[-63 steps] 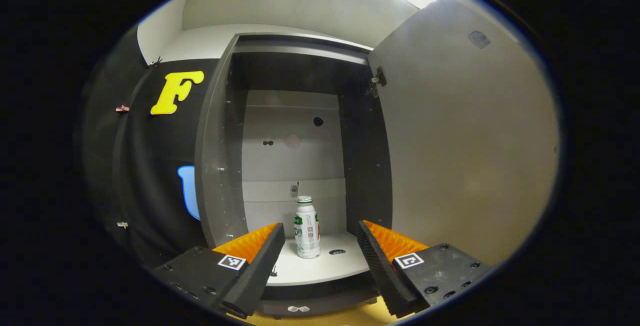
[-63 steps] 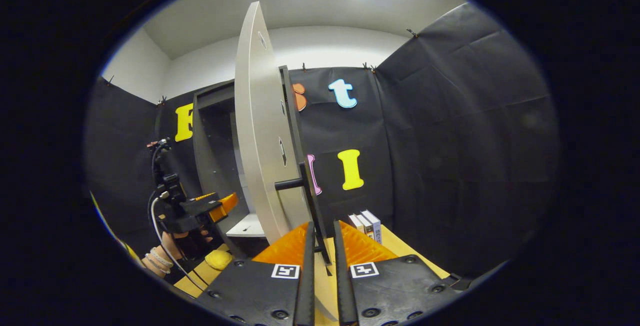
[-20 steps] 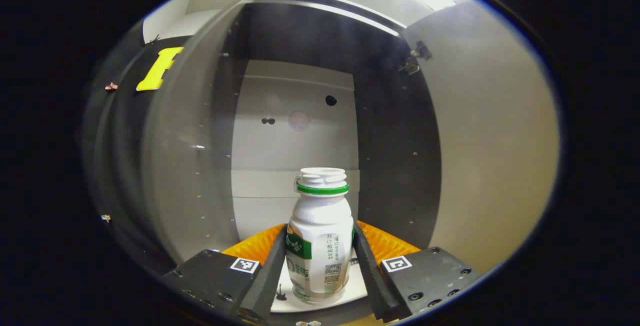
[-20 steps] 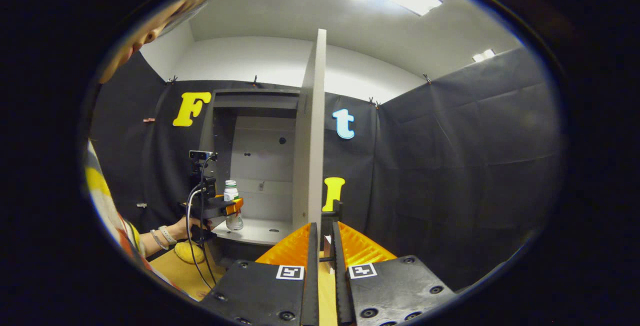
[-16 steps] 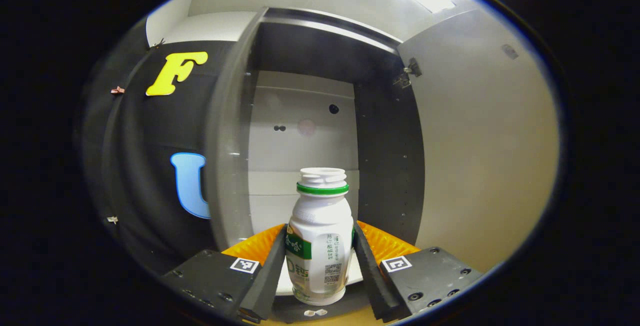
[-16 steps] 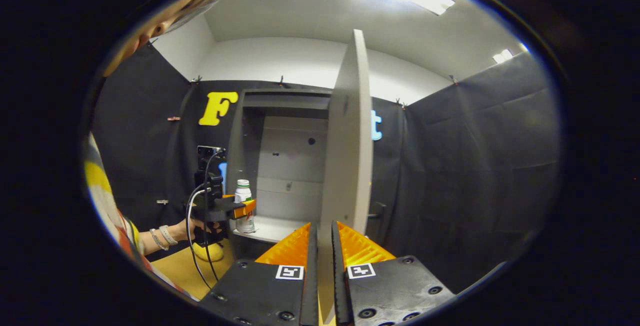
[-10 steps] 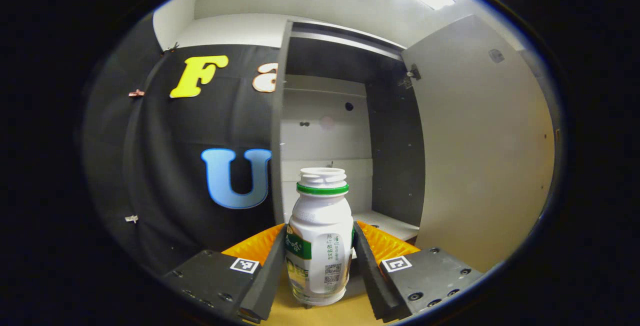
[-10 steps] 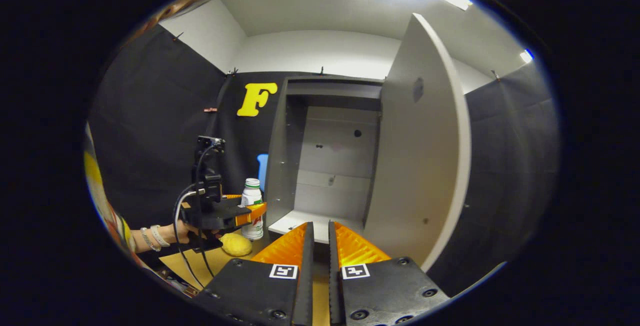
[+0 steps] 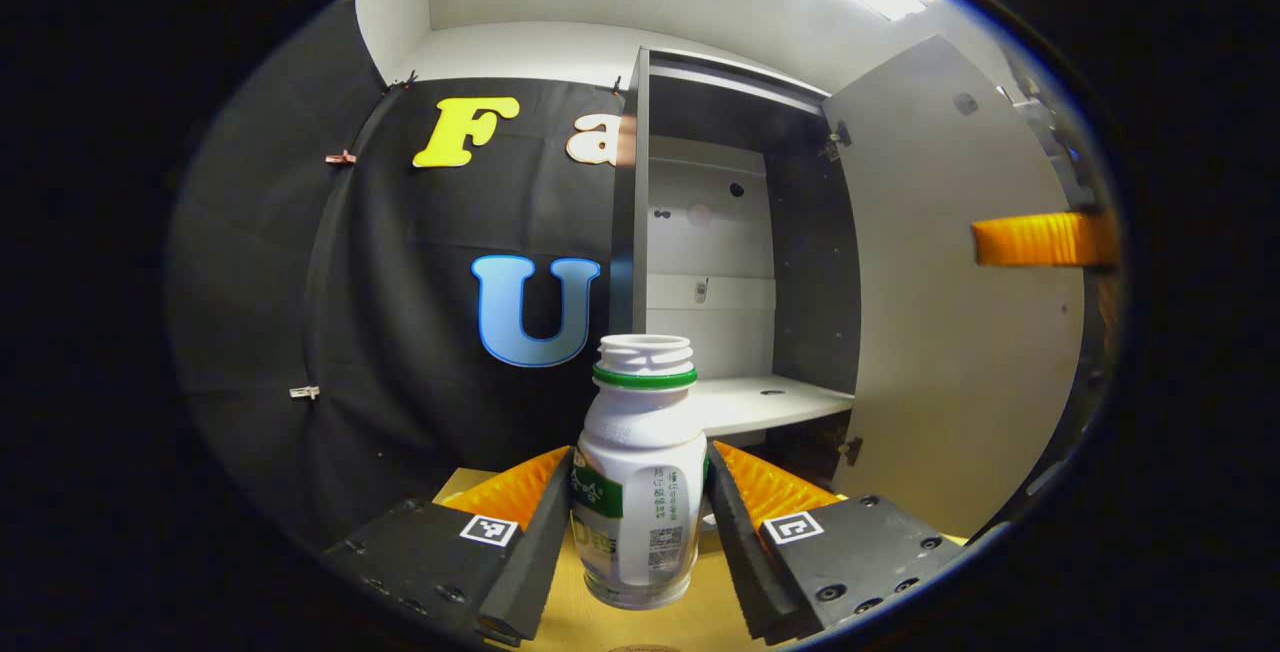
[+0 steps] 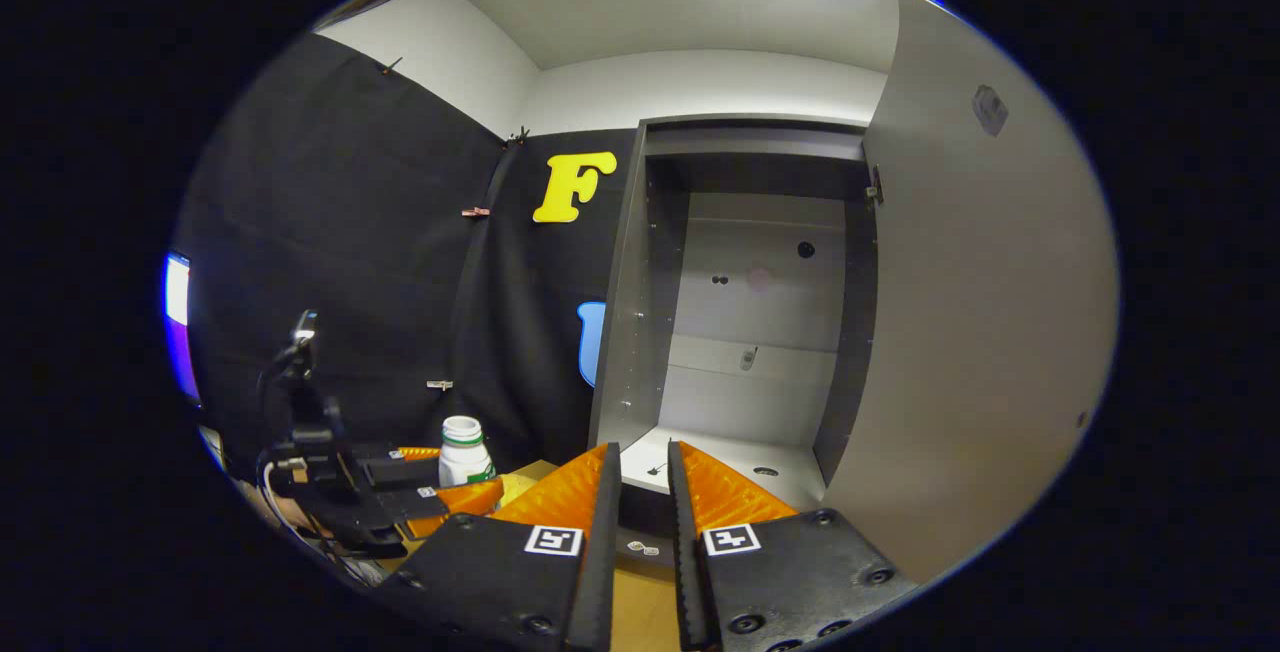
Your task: Open the cabinet door with the right hand, grasp the bottle in the cabinet with the left hand and place it on the coaster, then close the cabinet door with the right hand.
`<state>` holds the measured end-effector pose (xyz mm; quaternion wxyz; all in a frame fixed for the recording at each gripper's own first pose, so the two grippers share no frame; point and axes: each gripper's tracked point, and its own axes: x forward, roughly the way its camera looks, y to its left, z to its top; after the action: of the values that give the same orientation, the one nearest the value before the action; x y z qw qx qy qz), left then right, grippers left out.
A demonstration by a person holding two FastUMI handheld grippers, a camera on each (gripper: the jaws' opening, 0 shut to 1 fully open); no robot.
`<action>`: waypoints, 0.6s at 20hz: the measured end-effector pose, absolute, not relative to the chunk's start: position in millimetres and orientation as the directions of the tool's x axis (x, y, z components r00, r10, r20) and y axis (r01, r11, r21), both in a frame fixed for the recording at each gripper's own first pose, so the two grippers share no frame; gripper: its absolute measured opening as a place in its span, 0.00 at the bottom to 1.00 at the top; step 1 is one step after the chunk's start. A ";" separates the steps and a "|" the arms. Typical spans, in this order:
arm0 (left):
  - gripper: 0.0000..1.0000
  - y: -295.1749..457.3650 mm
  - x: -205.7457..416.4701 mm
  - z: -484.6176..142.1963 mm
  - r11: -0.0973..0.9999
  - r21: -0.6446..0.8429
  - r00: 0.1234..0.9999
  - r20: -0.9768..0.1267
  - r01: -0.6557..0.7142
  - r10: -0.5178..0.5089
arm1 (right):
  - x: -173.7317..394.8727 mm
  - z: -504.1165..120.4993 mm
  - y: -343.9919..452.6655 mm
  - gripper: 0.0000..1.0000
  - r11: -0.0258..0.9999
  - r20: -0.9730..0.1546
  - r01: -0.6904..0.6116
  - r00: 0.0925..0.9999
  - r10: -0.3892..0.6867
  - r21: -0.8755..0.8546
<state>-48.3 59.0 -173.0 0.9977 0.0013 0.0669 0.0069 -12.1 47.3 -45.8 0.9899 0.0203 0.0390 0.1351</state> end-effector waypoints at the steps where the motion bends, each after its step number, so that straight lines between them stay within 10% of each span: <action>1: 0.75 61.9 -55.5 -185.0 0.999 0.018 0.990 -0.137 -0.040 0.042 | -6.9 -48.1 48.6 0.29 0.963 -0.068 -0.263 0.961 0.267 0.061; 3: 0.75 58.2 -68.7 -207.0 0.997 0.036 0.988 -0.135 -0.071 0.075 | 8.6 -63.8 48.2 0.29 0.966 -0.086 -0.250 0.963 0.255 0.056; 4: 0.75 54.6 -75.5 -218.7 0.996 0.042 0.987 -0.136 -0.079 0.084 | 14.5 -72.8 50.0 0.48 0.968 -0.102 -0.245 0.963 0.249 0.045; 7: 0.75 44.3 -93.9 -250.7 0.995 0.033 0.984 -0.151 -0.089 0.093 | 18.1 -86.5 64.1 0.52 0.962 -0.124 -0.269 0.954 0.273 0.050; 12: 0.75 37.0 -113.3 -297.1 0.994 0.017 0.979 -0.172 -0.111 0.113 | 19.1 -107.8 69.4 0.87 0.967 -0.111 -0.256 0.960 0.256 0.013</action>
<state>-113.3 37.0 -297.1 0.9946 0.0038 0.0867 0.0564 19.1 69.4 -107.8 0.9901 -0.0008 0.0558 0.1291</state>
